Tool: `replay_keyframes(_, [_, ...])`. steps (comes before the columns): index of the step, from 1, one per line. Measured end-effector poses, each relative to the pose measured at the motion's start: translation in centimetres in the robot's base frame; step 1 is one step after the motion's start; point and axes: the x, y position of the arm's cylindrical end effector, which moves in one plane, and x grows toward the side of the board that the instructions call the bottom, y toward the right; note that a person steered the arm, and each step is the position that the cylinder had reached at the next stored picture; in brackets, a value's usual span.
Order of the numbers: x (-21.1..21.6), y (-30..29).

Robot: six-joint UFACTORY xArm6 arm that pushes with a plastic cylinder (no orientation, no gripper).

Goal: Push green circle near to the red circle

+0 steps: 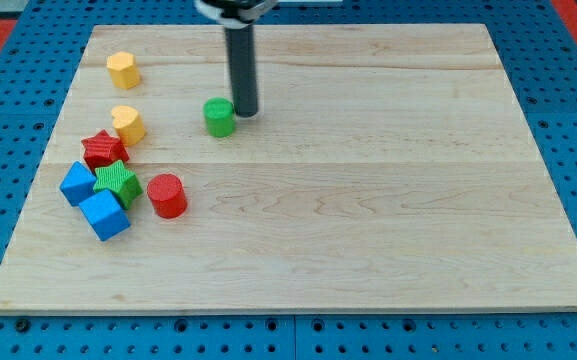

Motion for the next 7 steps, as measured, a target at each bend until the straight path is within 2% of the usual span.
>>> replay_keyframes(1, [1.8, -2.4])
replay_keyframes(2, [0.1, -2.9])
replay_keyframes(3, [-1.3, -8.3])
replay_keyframes(5, [1.0, -2.8])
replay_keyframes(6, [3.1, -3.1])
replay_keyframes(7, [1.2, -4.3])
